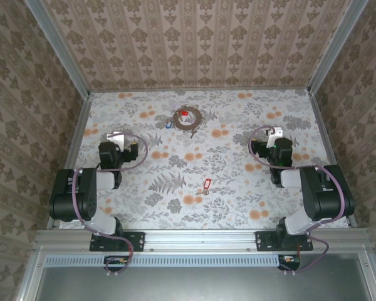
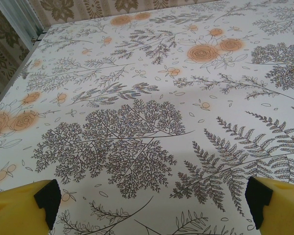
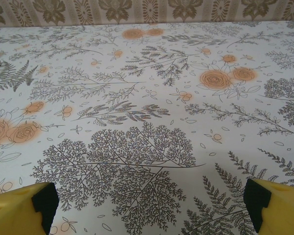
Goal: Put the keys on the keyring
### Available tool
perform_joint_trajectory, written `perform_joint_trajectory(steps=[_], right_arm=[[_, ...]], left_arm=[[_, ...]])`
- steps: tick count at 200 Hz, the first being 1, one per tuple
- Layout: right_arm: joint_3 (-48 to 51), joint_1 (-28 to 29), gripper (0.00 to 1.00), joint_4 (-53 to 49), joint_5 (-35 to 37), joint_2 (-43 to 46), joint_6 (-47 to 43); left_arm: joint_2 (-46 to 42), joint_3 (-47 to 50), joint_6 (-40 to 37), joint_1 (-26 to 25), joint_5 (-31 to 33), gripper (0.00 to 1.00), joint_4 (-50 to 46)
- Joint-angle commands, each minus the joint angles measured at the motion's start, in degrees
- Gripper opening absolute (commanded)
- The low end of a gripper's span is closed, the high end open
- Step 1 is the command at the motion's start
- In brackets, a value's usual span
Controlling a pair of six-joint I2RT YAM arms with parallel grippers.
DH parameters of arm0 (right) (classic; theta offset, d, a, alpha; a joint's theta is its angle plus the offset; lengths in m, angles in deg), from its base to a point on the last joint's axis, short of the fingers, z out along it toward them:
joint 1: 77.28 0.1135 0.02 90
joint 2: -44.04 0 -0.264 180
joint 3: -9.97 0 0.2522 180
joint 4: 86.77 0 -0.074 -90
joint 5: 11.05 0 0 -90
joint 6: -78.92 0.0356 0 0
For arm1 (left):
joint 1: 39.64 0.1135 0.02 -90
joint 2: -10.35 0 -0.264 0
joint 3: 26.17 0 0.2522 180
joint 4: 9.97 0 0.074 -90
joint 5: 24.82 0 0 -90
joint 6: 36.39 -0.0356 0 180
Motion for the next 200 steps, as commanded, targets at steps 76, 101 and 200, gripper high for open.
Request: perform_joint_trajectory(steps=[76, 101, 200], right_arm=[[-0.07, 0.05, 1.00, 0.99, 0.58, 0.81, 0.46], [0.15, -0.12, 0.99, 1.13, 0.98, 1.36, 0.76], [-13.54, -0.31, 1.00, -43.39, -4.52, 26.41, 24.49]], left_arm=[[-0.26, -0.99, 1.48, 1.07, -1.77, 1.00, 1.02], [-0.28, -0.92, 1.57, 1.22, -1.95, 1.00, 1.10], [-24.75, -22.81, 15.56, -6.38, 10.50, 1.00, -59.78]])
